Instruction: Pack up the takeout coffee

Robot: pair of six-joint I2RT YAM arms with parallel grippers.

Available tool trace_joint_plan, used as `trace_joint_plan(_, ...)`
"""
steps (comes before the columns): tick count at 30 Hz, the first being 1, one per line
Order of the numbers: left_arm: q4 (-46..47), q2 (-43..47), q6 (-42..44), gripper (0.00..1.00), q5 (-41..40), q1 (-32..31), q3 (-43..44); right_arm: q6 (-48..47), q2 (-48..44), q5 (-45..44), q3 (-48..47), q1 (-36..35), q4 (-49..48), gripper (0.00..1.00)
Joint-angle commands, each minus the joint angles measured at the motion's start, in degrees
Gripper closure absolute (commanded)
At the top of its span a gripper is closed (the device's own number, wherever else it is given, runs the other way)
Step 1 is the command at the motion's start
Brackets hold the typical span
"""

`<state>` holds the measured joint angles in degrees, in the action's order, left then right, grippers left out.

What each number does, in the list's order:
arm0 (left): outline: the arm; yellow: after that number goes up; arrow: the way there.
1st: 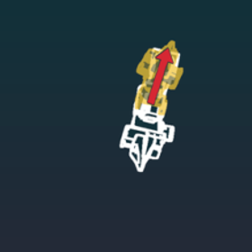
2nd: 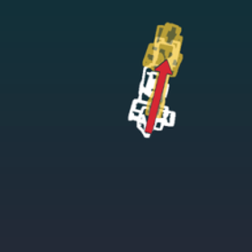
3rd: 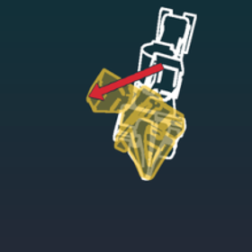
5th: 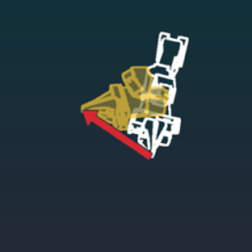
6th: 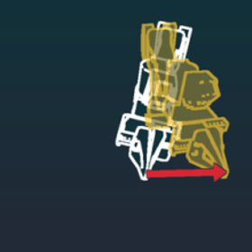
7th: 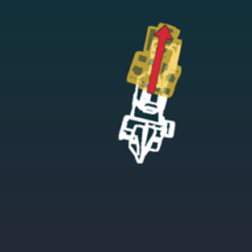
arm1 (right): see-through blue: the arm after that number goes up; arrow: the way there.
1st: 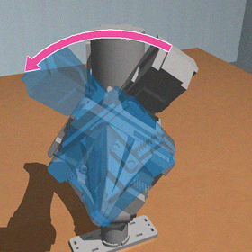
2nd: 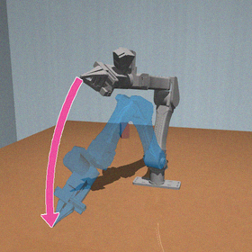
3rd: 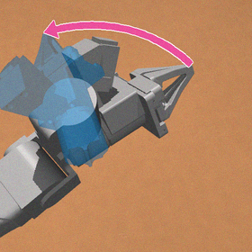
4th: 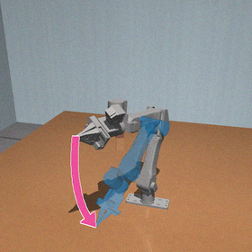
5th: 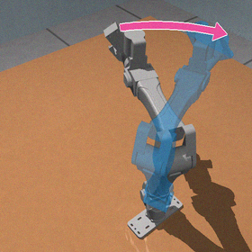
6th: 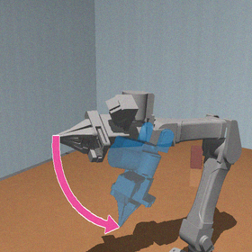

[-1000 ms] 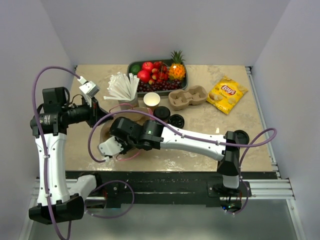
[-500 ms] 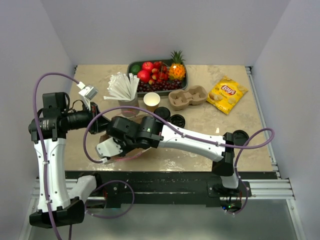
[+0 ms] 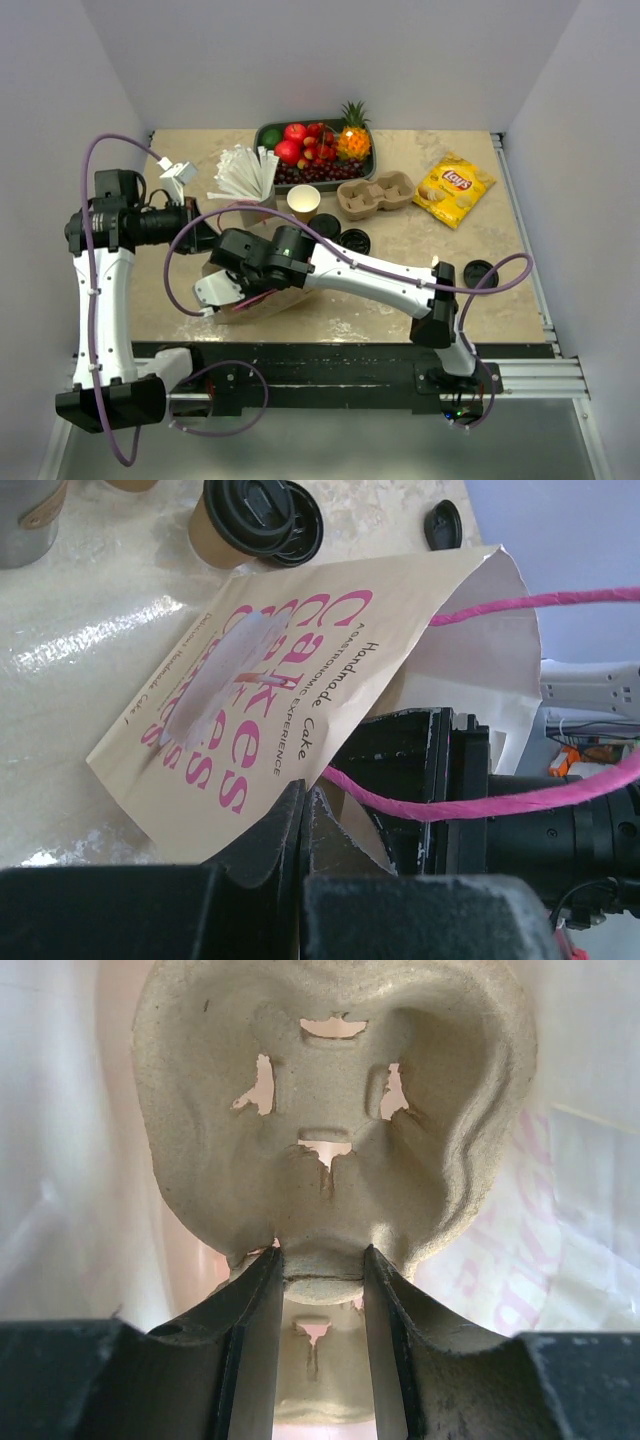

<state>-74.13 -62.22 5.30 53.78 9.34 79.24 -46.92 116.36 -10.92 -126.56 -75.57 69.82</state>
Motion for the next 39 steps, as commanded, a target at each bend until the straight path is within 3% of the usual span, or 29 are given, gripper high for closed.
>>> trace_joint_plan(1,0.4,-1.7,-2.6,1.00,-1.8,0.1,-0.8,1.9,0.8,0.5,-1.9,1.3,1.7,0.75)
trace_joint_plan(10,4.4,-5.4,-2.5,1.00,5.7,0.2,-1.4,1.0,1.0,8.4,2.1,6.4,0.3,0.75)
trace_joint_plan(21,6.0,-8.1,5.9,1.00,7.2,-0.3,-2.5,-9.9,-2.0,21.7,10.5,11.9,-10.1,0.75)
trace_joint_plan(30,11.6,-9.6,3.7,1.00,6.6,-0.5,-4.4,-20.1,1.2,30.3,9.3,15.4,-9.5,0.74)
trace_joint_plan(39,14.7,-10.7,1.2,1.00,9.8,-0.5,-2.8,-27.0,3.1,34.2,1.9,16.3,-4.0,0.73)
